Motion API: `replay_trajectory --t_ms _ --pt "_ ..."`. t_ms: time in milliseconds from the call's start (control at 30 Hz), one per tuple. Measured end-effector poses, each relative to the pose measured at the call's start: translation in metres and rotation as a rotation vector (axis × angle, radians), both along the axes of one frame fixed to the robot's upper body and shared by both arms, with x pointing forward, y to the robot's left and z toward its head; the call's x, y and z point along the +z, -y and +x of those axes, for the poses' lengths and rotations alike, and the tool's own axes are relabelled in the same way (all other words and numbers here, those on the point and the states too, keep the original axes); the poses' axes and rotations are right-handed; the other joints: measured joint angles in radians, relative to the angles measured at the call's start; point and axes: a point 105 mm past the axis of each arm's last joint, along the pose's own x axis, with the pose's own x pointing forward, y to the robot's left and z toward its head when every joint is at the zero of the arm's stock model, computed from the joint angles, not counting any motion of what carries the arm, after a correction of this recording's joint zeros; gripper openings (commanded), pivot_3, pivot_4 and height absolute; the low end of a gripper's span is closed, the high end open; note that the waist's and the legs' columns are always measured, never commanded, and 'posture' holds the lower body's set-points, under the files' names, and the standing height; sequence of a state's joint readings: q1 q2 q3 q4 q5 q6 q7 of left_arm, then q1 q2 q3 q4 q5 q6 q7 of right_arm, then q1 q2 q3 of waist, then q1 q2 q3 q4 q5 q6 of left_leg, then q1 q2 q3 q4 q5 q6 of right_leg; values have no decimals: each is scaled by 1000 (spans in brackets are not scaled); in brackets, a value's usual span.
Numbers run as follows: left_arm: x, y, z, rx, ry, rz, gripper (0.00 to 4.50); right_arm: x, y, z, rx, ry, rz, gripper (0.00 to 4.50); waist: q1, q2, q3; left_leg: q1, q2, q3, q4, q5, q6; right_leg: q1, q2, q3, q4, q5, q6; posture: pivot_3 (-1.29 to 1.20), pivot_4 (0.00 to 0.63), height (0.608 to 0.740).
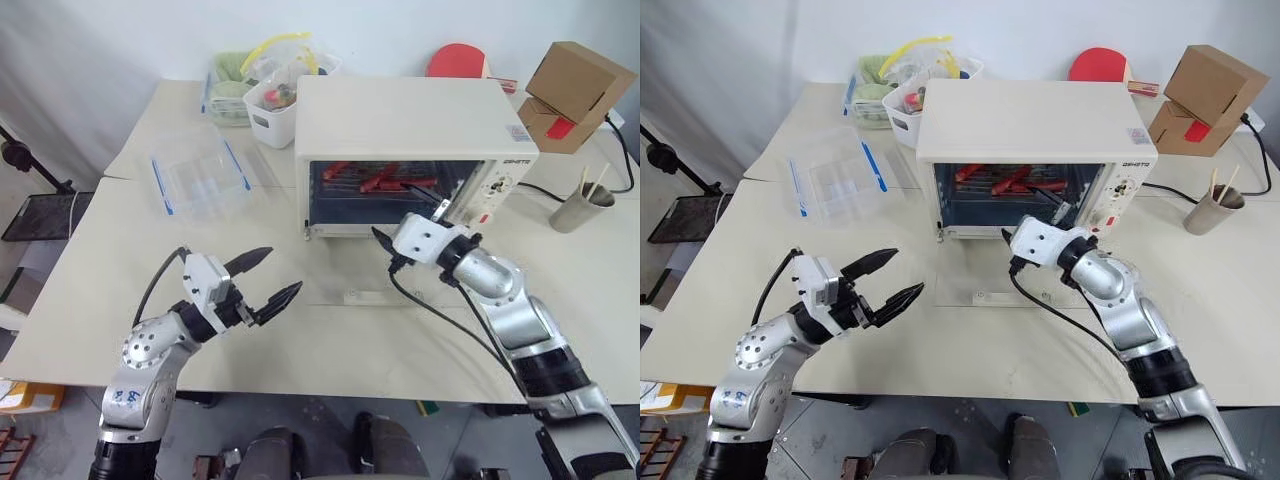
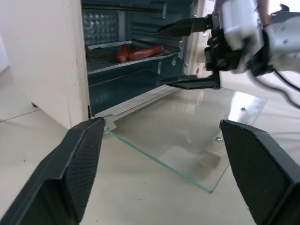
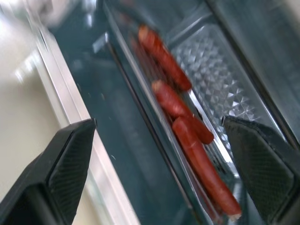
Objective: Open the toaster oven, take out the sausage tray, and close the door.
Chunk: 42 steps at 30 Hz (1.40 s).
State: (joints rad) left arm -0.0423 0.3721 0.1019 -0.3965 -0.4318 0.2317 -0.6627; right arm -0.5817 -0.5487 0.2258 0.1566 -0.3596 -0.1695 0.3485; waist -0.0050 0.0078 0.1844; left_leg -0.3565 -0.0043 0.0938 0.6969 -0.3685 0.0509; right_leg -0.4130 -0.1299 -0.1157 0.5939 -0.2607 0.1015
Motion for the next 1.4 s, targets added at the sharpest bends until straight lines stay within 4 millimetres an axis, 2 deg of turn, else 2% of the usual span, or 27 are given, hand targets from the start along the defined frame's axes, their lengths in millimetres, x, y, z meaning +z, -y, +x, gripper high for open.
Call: replay_trajectory --t_ms 33,200,367,433,600,633,767,933,1100,1400 --pt "0 0 -1 8 -3 -2 4144 0 -1 4 -9 18 -15 3879 -1 0 0 0 0 0 0 0 0 0 0 0 0 0 0 0 150 740" --pt "1 0 0 28 -9 -8 4144 -5 0 21 -61 69 -69 2126 -2 0 0 0 1 0 0 0 0 0 1 0 0 0 0 0 150 740" --pt "1 -1 1 40 -10 -11 4144 -5 -6 27 -63 106 -98 2126 -5 0 0 0 1 0 0 0 0 0 1 0 0 0 0 0 150 740" --pt "1 -1 1 40 -10 -13 4144 -6 -7 30 -72 111 -110 1767 -7 0 0 0 1 0 0 0 0 0 1 0 0 0 0 0 150 740" --pt "2 0 1 38 -5 -14 4144 -5 -7 34 -77 127 -133 177 -13 0 0 0 1 0 0 0 0 0 1 0 0 0 0 0 150 740" --pt "3 0 1 35 -2 -14 4144 -5 -8 34 -73 132 -160 6 -15 0 0 0 1 -1 0 0 0 0 2 0 0 0 0 0 150 740" --pt "11 4 6 3 32 -10 4144 -5 -10 34 -63 146 -187 0 -20 -1 0 0 2 -1 0 0 -1 1 2 -1 0 0 0 0 150 740" --pt "20 18 22 -68 54 -10 4144 -3 -11 37 -61 152 -202 0 -22 -1 0 -1 2 -1 0 0 -1 1 6 -1 0 0 0 0 150 740" --pt "38 33 44 -110 77 -51 4144 -1 -13 38 -50 162 -215 0 -23 -1 0 -2 2 -1 0 1 -1 0 10 -1 -1 0 0 0 150 740" --pt "53 32 76 -120 50 -85 4144 2 -11 29 -4 153 -282 0 -23 -1 1 -4 5 -1 -1 1 -2 -1 14 -1 -3 0 0 0 150 740"
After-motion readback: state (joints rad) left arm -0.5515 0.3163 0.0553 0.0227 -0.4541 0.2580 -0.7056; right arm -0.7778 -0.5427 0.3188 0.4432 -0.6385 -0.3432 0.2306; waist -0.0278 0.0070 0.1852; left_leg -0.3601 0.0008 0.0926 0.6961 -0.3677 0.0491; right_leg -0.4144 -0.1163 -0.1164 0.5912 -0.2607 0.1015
